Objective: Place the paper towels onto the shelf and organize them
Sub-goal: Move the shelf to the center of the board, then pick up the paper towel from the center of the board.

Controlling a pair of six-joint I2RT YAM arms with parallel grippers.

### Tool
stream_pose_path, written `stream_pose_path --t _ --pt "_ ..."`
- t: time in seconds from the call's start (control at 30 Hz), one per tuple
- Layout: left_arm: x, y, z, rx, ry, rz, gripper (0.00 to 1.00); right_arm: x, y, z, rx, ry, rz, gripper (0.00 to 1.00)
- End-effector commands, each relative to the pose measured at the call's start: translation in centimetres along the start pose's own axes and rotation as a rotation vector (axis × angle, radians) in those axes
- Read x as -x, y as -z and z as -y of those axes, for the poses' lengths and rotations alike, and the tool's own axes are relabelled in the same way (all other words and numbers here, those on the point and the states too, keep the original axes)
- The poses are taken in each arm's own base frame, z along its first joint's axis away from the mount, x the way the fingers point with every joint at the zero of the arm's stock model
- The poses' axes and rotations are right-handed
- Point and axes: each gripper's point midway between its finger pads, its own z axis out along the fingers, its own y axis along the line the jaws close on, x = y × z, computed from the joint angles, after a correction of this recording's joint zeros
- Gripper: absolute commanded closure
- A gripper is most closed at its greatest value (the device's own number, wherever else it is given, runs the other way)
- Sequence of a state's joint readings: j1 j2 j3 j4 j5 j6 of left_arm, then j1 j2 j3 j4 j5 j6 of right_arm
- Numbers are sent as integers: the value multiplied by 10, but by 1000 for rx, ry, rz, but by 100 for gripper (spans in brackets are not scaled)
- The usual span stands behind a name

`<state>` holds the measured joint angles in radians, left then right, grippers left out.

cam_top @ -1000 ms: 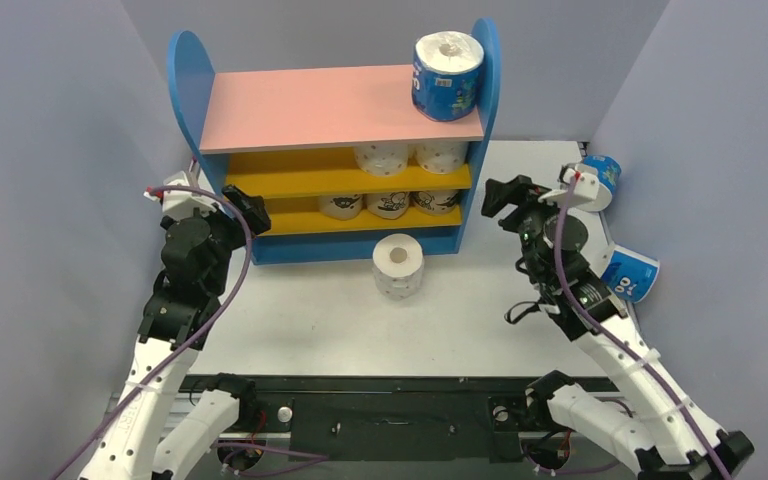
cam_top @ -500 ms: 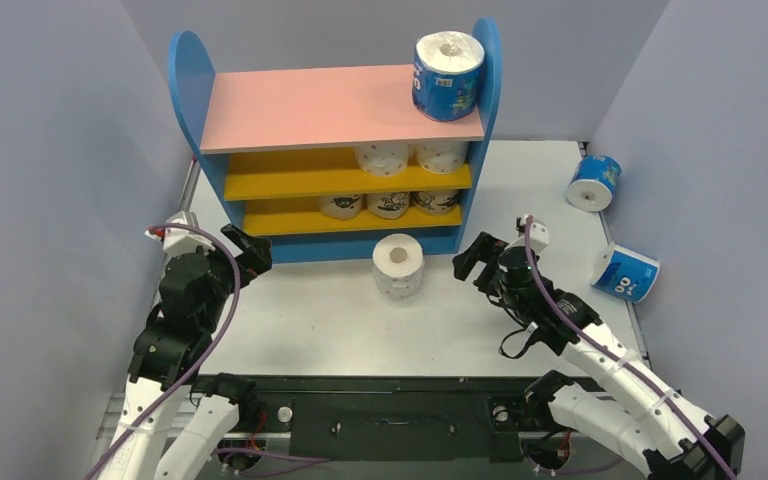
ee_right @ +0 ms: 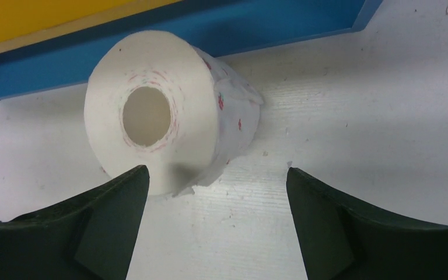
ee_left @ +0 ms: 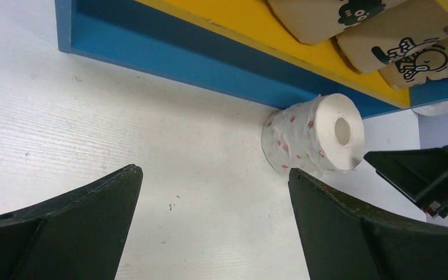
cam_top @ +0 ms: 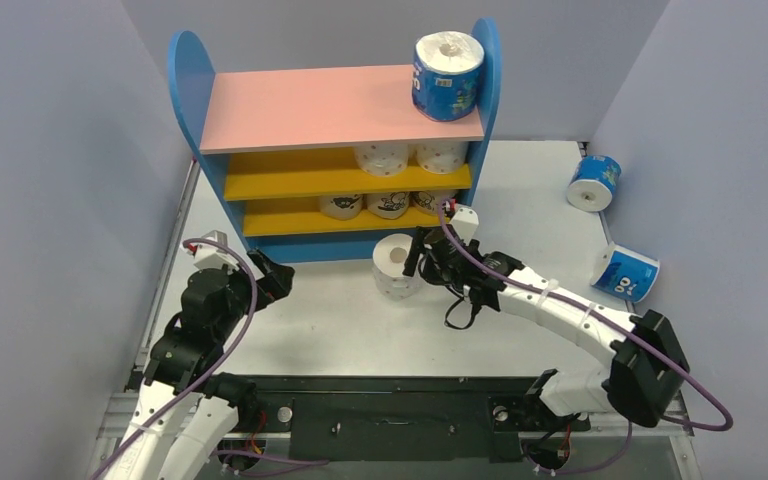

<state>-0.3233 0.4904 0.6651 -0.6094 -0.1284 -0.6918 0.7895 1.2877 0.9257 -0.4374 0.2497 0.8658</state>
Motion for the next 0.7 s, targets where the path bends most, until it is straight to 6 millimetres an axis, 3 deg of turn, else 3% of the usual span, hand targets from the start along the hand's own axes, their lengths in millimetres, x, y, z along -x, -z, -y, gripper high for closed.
stream_pose_path --t 0.0,0.17,0.43,0.67 --pt "6 -2 7 -30 2 34 4 28 -10 -17 -22 -42 78 17" --pt "8 -4 5 -25 -6 51 4 35 -29 -20 -45 -53 52 21" --pt "5 -12 6 -24 -1 47 4 19 -47 -13 -64 -37 -35 28" --pt "5 -18 11 -43 32 51 4 7 -56 -20 -38 -29 -92 34"
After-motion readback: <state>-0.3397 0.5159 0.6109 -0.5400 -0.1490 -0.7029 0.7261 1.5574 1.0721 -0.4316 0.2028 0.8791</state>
